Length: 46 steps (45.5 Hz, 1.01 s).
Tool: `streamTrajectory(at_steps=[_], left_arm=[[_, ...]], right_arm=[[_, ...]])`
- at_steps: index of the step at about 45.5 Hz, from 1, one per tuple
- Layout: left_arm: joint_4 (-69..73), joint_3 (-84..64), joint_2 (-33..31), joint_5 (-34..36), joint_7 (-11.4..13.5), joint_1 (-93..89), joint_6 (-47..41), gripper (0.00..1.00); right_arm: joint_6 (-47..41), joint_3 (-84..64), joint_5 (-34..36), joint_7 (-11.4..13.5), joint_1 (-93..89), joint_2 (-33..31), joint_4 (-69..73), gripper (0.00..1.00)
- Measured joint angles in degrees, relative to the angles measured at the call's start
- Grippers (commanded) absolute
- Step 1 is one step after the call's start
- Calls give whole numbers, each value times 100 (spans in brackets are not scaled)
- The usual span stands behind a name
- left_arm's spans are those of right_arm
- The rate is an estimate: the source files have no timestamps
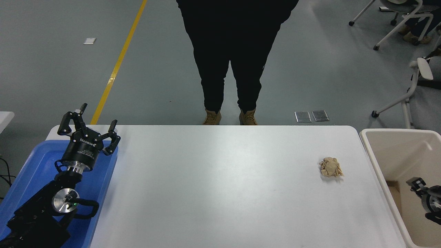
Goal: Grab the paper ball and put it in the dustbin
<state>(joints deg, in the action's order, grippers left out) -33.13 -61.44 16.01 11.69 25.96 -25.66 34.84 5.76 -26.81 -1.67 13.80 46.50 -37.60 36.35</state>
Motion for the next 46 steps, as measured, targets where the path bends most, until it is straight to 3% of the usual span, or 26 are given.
streamTrajectory(at_steps=[46], left_arm=[[0,0,0,0,-3,0,-3,98]], right_arm=[[4,39,8,0,89,1,-15,100]])
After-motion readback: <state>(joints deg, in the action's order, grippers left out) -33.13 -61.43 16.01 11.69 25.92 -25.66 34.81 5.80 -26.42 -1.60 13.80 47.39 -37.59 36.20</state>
